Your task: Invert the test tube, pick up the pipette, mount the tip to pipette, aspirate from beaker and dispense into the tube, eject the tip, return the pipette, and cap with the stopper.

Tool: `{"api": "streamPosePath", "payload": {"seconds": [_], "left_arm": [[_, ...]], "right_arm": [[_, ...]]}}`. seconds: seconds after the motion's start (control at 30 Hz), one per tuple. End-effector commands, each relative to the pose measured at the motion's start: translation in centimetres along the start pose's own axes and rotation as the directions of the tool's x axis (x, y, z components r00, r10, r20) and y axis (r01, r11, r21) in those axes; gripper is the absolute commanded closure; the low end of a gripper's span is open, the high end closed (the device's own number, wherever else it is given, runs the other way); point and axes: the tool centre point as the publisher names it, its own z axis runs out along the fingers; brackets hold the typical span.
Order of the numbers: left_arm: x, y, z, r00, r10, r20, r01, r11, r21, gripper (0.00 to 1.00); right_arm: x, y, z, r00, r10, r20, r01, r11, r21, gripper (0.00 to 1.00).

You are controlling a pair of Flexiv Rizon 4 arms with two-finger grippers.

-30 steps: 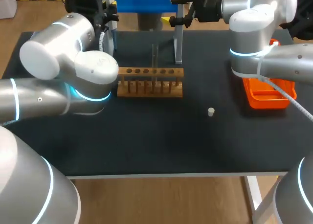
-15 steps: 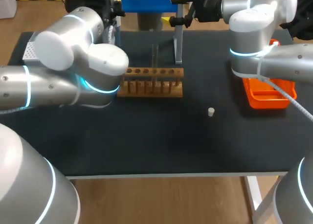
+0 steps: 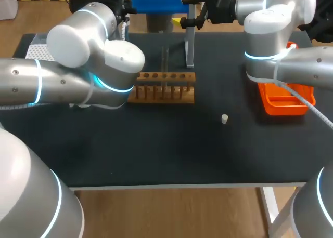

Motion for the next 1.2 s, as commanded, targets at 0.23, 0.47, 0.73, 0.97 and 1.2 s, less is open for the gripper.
{"api": "streamPosePath", "payload": {"seconds": [0.23,0.47,0.73,0.97,1.2], "left_arm": [[0.2,-0.2,1.4,0.999,-0.002,0.037,0.004,0.999,-0.051,1.0],[0.0,-0.1,2.1,0.998,0.002,0.06,0.002,0.997,-0.074,1.0],[-0.2,0.1,2.8,0.997,-0.001,0.078,0.009,0.996,-0.092,1.0],[-0.4,0.2,3.2,0.996,-0.004,0.093,0.014,0.994,-0.106,1.0],[-0.8,0.3,3.5,0.995,-0.009,0.103,0.022,0.993,-0.118,1.0]], "right_arm": [[0.0,0.0,0.0,1.0,0.0,0.0,0.0,1.0,-0.001,0.0],[0.0,0.0,0.0,1.0,0.0,0.0,0.0,1.0,-0.001,0.0],[0.0,0.0,0.0,1.0,0.0,0.0,0.0,1.0,-0.001,0.0],[0.0,0.0,0.0,1.0,0.0,0.0,0.0,1.0,-0.001,0.0],[0.0,0.0,0.0,1.0,0.0,0.0,0.0,1.0,-0.001,0.0]]}}
